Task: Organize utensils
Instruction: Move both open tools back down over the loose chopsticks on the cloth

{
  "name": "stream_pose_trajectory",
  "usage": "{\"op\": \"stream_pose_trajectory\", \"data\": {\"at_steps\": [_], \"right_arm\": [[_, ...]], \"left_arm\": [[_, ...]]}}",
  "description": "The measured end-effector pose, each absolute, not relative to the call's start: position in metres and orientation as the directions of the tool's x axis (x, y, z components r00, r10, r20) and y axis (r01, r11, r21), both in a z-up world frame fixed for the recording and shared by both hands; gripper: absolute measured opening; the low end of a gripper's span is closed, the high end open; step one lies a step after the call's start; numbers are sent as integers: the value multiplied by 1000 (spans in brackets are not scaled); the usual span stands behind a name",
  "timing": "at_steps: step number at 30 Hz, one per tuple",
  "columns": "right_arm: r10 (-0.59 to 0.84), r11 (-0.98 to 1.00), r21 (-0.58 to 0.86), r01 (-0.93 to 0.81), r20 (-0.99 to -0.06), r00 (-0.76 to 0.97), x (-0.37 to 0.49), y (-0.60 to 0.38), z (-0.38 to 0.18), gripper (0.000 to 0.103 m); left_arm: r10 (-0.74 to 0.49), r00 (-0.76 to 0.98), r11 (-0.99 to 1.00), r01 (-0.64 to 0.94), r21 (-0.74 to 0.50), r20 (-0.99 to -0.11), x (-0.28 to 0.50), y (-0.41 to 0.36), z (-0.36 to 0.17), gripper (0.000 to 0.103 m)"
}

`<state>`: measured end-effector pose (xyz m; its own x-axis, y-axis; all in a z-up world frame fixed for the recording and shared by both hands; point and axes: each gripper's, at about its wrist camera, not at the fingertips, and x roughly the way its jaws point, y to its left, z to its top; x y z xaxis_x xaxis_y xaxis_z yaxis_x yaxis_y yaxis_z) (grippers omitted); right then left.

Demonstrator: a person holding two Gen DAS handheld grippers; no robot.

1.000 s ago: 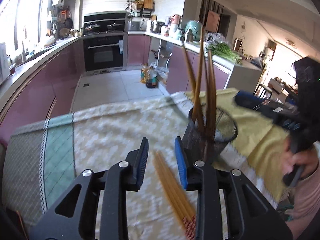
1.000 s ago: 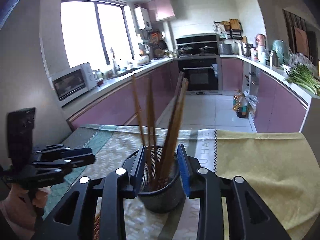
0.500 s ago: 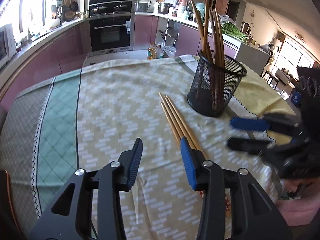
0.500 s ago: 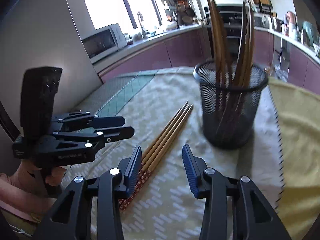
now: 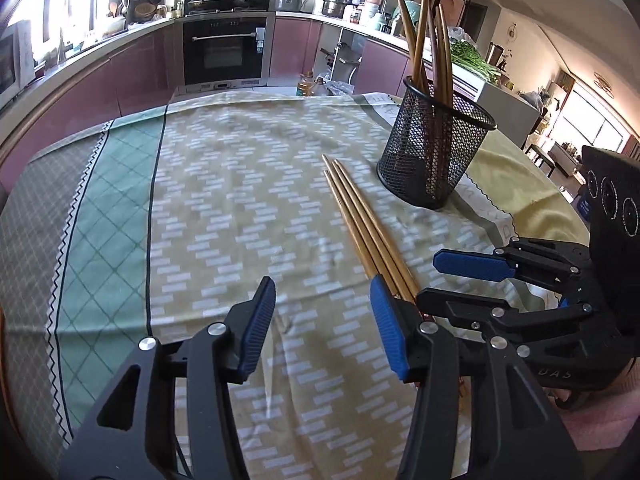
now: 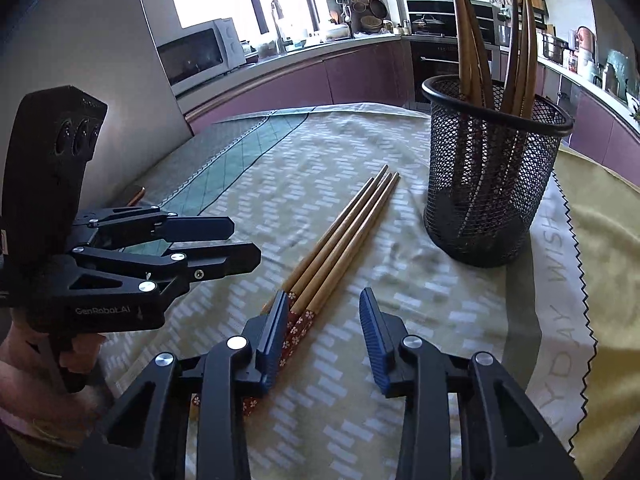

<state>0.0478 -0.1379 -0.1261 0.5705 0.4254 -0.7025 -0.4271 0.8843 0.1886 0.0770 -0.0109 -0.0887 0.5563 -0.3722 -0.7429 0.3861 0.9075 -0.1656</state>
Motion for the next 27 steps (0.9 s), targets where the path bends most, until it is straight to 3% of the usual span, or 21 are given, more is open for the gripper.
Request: {"op": "stream_pose_trajectory", "data": {"at_steps": [19, 27], "right_arm": [[382, 907, 179, -382, -733, 563, 50, -146, -132, 30], [386, 907, 189, -377, -731, 562, 50, -149, -133, 30]], "left_arm": [[-390, 530, 888, 433, -155, -753, 78, -26, -93, 46], [-379, 512, 885, 445, -139, -771, 83, -35, -101, 39]]}}
